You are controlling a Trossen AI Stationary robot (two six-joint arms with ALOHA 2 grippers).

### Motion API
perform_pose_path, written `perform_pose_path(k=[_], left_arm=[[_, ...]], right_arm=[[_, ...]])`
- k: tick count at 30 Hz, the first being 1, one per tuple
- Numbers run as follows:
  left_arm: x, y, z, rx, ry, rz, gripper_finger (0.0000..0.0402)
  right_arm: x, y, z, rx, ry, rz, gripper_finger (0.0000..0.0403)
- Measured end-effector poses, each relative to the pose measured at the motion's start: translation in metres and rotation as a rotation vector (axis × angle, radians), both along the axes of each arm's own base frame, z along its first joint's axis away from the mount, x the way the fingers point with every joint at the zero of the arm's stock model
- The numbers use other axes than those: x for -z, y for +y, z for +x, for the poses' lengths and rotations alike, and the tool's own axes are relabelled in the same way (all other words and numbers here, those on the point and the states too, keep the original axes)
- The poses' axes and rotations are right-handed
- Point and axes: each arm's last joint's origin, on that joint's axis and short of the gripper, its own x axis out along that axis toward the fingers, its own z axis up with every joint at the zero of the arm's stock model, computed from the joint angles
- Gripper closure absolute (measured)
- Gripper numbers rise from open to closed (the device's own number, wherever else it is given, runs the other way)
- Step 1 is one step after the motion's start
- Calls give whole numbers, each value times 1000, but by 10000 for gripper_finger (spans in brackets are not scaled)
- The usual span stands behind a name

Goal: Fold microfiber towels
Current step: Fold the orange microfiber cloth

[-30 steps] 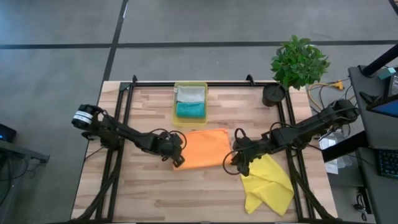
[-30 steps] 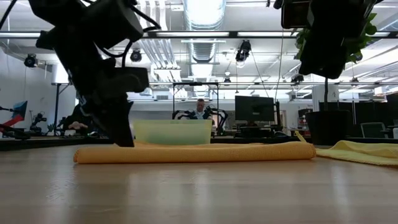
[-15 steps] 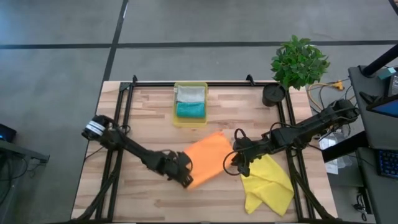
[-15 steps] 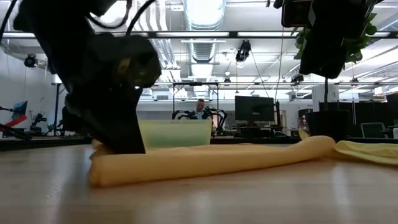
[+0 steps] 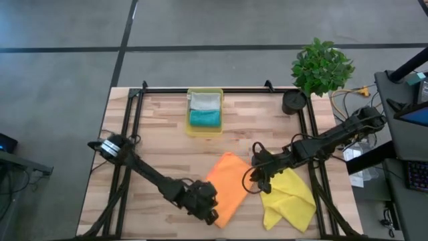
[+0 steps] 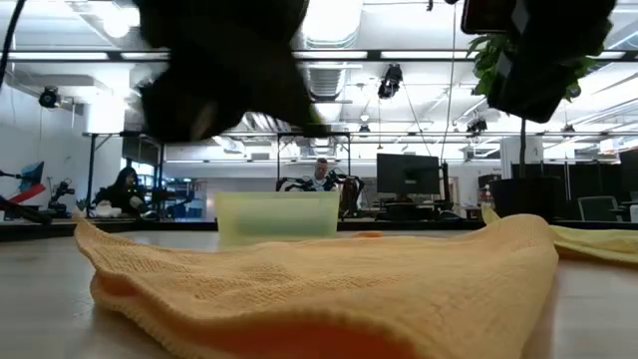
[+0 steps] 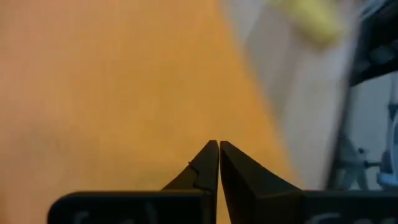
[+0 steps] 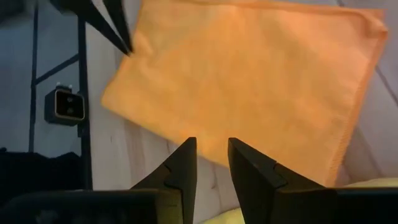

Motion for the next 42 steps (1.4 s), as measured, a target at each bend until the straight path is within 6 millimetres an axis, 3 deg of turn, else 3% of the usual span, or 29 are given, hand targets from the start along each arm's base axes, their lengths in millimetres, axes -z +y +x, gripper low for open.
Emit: perform_pose_path(k=[2, 4, 9, 14, 17, 21, 24, 34, 37, 42], left_arm=[[-21, 9, 6, 21, -70, 35, 401], [-28, 23, 10, 44, -75, 79, 401], [-27, 68, 31, 86, -53, 128, 401], [-7, 124, 51, 135, 13, 149, 401], [-7, 154, 62, 194, -38, 145, 401], [-4, 180, 73, 286, -73, 120, 402], [0, 187, 79, 356, -67, 125, 402], [26, 178, 106, 450, -43, 130, 402], [36, 180, 106, 351, 70, 165, 402], [35, 186, 96, 180, 204, 235, 401]], right_arm=[[0, 4, -2, -16, 3, -2, 316], [1, 7, -4, -25, 10, 3, 316], [1, 20, -10, -29, 27, 42, 316], [-2, 40, -22, -31, 23, 74, 327], [-3, 53, -32, -8, 17, 87, 330], [-3, 68, -45, 34, 8, 95, 329], [-3, 74, -52, 97, 1, 100, 330], [0, 74, -57, 194, 11, 91, 334], [0, 73, -58, 218, 23, 105, 335], [0, 73, -58, 227, 25, 113, 334]])
